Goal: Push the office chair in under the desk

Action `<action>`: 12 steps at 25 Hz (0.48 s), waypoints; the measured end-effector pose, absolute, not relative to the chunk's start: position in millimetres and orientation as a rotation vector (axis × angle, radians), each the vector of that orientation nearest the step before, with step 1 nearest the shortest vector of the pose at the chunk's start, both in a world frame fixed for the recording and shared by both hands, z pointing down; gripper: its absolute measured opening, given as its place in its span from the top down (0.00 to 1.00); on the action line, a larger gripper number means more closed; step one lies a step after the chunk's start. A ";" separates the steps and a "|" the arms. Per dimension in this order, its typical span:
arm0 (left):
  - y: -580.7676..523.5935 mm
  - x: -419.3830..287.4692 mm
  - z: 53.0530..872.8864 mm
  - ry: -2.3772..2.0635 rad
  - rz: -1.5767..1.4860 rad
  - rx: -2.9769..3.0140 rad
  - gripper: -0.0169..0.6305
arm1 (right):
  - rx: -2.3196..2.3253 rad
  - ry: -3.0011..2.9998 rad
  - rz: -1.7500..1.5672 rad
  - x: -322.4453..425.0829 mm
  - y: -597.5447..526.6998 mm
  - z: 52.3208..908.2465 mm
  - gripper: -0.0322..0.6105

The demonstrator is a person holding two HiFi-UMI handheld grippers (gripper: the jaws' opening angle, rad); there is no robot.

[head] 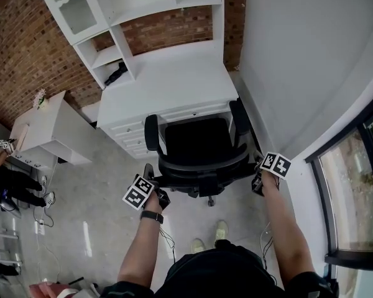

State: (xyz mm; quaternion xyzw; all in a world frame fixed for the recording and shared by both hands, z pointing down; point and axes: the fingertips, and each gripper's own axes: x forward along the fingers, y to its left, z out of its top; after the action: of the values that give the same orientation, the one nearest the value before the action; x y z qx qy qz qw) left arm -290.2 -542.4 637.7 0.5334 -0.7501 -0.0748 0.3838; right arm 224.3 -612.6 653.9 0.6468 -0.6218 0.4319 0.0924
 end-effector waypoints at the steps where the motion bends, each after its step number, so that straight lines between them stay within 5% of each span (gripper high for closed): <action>1: -543.5 -289.6 638.1 -1.912 -0.194 1.358 0.51 | 1.922 -1.848 1.283 225.0 -614.4 654.1 0.53; 12: -544.6 -284.4 636.8 -1.931 -0.215 1.336 0.51 | 1.920 -1.882 1.258 228.8 -628.4 650.9 0.53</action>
State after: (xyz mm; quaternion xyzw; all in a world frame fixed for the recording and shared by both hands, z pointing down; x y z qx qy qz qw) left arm -284.4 -544.6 636.8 0.5236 -0.7568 -0.0844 0.3820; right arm 228.8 -628.4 650.9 0.6444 -0.6318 0.4221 0.0865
